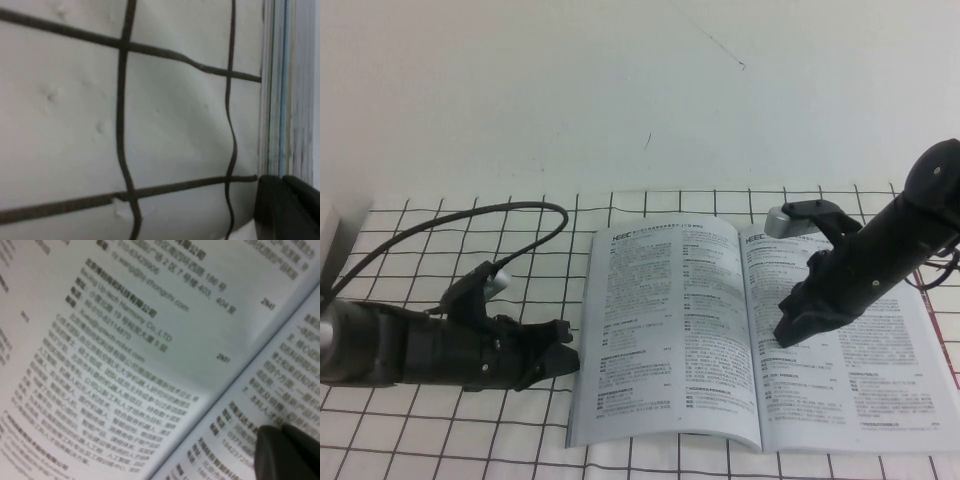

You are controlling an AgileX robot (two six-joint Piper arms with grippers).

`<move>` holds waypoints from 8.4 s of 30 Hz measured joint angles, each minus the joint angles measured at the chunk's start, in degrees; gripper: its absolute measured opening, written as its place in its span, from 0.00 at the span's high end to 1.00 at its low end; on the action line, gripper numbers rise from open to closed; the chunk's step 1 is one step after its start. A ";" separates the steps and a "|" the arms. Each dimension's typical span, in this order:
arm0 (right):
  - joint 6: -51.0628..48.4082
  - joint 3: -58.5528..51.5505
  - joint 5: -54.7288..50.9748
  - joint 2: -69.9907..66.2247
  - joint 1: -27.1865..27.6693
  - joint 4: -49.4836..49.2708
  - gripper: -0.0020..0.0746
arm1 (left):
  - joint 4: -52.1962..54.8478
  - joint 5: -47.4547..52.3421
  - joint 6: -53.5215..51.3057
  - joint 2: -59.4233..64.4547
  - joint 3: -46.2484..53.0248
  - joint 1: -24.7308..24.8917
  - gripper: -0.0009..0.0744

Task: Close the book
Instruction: 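Close the open booklet and leave it lying on the table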

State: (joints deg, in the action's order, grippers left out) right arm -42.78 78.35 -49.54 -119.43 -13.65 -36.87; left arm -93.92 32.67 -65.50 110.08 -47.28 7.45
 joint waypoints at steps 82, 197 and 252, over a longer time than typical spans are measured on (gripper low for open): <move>3.97 -4.66 5.80 3.82 -3.33 5.98 0.98 | 61.74 3.52 53.01 2.69 -22.03 10.93 0.99; 7.15 -56.54 6.43 104.60 4.39 15.49 0.98 | 90.93 -14.66 61.98 -110.57 48.33 -7.33 0.99; 37.25 -79.55 29.39 120.11 7.99 40.90 0.98 | 91.06 -14.17 61.97 -110.69 48.31 -7.47 0.99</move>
State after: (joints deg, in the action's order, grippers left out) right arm -5.53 -1.20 -20.15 0.68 -5.65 4.03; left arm -2.86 18.51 -3.53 -0.62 1.03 -0.02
